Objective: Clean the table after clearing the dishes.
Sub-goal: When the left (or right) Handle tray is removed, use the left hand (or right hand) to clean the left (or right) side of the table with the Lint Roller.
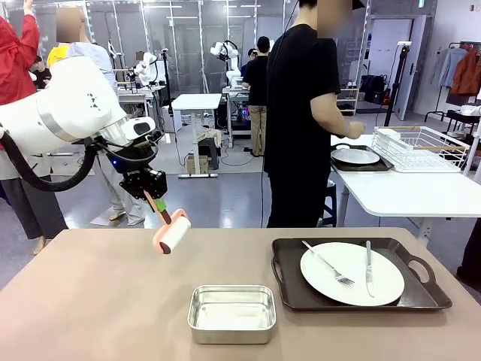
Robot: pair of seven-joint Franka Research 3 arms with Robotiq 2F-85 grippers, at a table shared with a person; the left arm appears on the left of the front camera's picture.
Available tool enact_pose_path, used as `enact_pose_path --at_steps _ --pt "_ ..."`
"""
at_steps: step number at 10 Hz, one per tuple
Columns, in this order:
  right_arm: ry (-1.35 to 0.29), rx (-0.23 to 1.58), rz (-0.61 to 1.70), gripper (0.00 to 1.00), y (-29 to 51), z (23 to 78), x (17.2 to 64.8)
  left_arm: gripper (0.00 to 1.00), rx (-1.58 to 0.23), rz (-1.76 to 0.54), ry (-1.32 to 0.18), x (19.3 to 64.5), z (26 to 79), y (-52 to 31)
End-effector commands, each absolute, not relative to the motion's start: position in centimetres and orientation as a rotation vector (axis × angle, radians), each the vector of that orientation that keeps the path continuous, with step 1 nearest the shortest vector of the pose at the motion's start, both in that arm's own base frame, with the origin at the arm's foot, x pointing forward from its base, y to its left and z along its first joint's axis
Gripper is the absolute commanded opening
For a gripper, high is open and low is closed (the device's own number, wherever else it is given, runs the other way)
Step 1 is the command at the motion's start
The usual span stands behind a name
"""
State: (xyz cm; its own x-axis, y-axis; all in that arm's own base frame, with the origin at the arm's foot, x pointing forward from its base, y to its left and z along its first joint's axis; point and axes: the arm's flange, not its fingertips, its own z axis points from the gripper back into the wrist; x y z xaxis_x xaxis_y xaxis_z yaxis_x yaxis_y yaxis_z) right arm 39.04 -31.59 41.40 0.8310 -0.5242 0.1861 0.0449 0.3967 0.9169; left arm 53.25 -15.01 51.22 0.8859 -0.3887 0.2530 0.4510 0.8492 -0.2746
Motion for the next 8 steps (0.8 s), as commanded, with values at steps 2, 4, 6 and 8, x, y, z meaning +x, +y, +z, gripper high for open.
enact_pose_path --at_steps 2,4,6,8 --pt "-0.5 1.117 -0.373 1.0 -31.4 41.5 38.8 0.21 -0.405 -0.265 -0.191 55.5 49.0 -15.0" --pt "-0.5 1.117 -0.373 1.0 -31.4 41.5 38.8 0.21 -0.438 -0.172 -0.182 56.2 46.4 -14.4" --pt "-0.5 1.117 -0.373 1.0 -31.4 41.5 38.8 0.21 -0.473 -0.104 -0.166 56.6 44.2 -13.2" --pt "-0.5 1.117 -0.373 1.0 -31.4 41.5 38.8 0.21 -0.542 -0.027 -0.172 56.4 42.4 -10.9"
